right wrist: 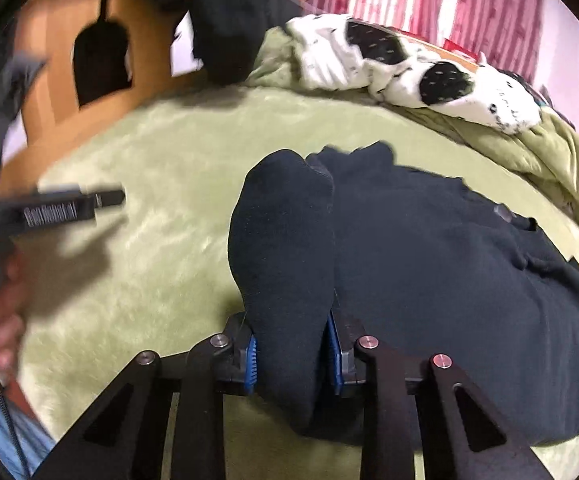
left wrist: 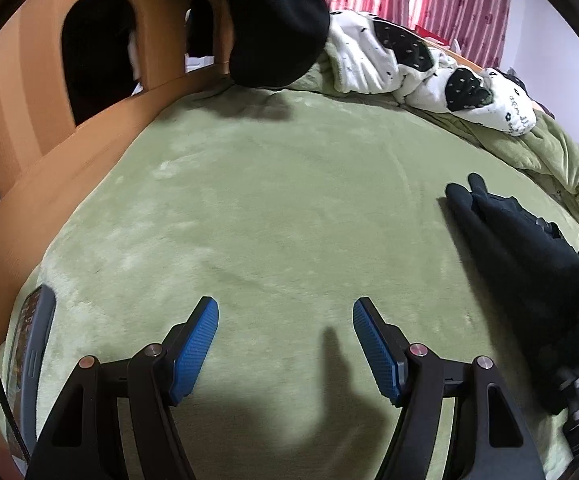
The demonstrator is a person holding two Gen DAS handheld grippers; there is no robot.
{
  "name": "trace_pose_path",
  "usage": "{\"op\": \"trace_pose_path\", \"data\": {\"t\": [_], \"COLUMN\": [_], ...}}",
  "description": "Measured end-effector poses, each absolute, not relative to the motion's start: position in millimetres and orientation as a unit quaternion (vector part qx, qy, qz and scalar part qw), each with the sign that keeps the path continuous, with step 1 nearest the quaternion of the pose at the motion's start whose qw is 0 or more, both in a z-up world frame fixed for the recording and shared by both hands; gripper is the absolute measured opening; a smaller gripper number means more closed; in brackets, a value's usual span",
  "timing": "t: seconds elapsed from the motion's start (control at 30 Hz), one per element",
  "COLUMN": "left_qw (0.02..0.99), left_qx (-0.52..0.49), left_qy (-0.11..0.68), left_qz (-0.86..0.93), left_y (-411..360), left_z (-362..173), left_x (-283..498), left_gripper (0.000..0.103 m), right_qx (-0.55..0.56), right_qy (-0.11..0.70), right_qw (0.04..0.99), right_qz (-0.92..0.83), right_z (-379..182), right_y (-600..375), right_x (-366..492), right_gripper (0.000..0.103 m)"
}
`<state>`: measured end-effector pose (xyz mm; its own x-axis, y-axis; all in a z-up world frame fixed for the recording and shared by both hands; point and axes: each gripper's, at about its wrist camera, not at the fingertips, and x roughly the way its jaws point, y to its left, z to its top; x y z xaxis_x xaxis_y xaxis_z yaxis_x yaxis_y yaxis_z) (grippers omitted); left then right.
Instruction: Fold small clothes
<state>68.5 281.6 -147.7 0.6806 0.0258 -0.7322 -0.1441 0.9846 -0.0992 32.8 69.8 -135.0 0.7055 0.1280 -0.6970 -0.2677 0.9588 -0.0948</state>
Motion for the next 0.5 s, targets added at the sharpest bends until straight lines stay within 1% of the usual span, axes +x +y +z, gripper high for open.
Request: {"op": "trace_pose_path", "data": {"t": [0.23, 0.5], "left_qw": [0.922, 0.935], "left_qx": [-0.063, -0.039], "left_qy": [0.382, 0.352], "left_qz": [0.015, -0.033], "left_y": [233, 143], "left_z": [-123, -92], "left_x": [77, 87], "left_gripper": [0.068, 0.068], "right_qx": [-0.06, -0.01], "right_qy": [0.337, 0.325], "right_qw": [0.937, 0.946], "right_qz": [0.074, 0.01], "right_z": [-85, -62], "right_y": [13, -98], "right_x": [34, 27], "right_gripper": [0.023, 0.021]}}
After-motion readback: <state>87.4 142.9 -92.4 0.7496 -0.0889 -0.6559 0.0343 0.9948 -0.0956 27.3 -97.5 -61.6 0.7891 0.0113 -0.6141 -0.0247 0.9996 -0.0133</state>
